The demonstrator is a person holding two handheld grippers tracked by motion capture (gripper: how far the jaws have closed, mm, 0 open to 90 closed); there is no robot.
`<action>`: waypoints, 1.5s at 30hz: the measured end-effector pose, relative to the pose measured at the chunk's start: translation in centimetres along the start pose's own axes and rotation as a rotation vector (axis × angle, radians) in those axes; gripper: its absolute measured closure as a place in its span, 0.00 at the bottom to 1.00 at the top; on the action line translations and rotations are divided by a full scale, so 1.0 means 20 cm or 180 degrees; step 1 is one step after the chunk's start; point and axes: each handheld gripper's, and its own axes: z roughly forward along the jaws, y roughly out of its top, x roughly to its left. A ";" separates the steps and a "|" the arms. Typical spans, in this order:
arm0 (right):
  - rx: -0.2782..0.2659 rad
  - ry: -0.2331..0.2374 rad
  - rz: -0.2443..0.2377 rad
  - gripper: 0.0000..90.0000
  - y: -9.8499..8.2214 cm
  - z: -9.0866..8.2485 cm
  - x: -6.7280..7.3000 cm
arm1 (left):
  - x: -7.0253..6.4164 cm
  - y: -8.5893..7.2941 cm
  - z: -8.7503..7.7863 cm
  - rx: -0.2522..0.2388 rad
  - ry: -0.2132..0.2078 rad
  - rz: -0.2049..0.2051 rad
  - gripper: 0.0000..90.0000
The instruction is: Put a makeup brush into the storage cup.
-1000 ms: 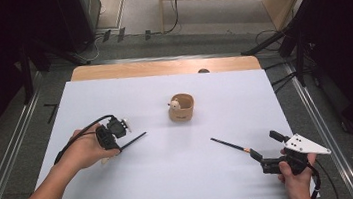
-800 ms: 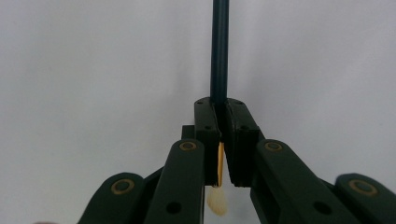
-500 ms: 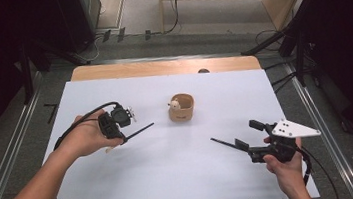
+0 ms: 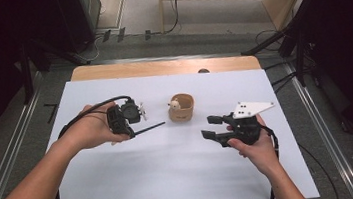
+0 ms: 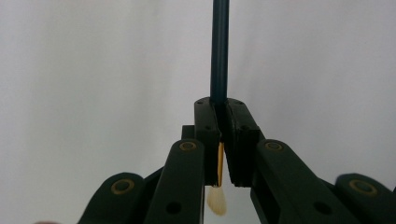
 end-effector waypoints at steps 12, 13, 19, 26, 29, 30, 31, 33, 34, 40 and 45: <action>0.0122 0.0441 0.0027 0.72 0.08 0.21 -0.02 | -0.09 0.08 -0.01 0.0014 -0.0025 0.0413 0.95; 0.0122 0.0441 0.0027 0.72 0.08 0.21 -0.02 | -0.09 0.08 -0.01 0.0014 -0.0025 0.0413 0.95; 0.0153 0.0567 0.0070 0.70 0.08 0.28 -0.01 | -0.11 0.12 0.00 -0.0022 -0.0022 0.0523 0.95; 0.0314 0.0705 0.0143 0.72 0.05 0.37 -0.03 | -0.12 0.16 0.01 -0.0036 0.0002 0.0643 0.95; 0.0345 0.0738 0.0200 0.73 0.05 0.40 -0.04 | -0.12 0.18 0.00 -0.0030 0.0010 0.0667 0.95; 0.0345 0.0738 0.0200 0.73 0.05 0.40 -0.04 | -0.12 0.18 0.00 -0.0035 0.0022 0.0681 0.95; 0.0349 0.0755 0.0229 0.73 0.05 0.41 -0.04 | -0.12 0.18 0.00 -0.0038 0.0032 0.0685 0.95; 0.0382 0.0753 0.0273 0.74 0.05 0.43 -0.04 | -0.12 0.19 0.01 -0.0030 0.0084 0.0711 0.95; 0.0383 0.0767 0.0295 0.76 0.05 0.44 -0.05 | -0.11 0.20 0.00 -0.0026 0.0070 0.0719 0.95; 0.0375 0.0851 0.0492 0.79 0.06 0.50 -0.09 | -0.10 0.21 0.01 -0.0027 0.0087 0.0746 0.95; 0.0459 0.0983 0.0589 0.83 0.06 0.54 -0.09 | -0.10 0.21 0.01 -0.0018 0.0126 0.0761 0.95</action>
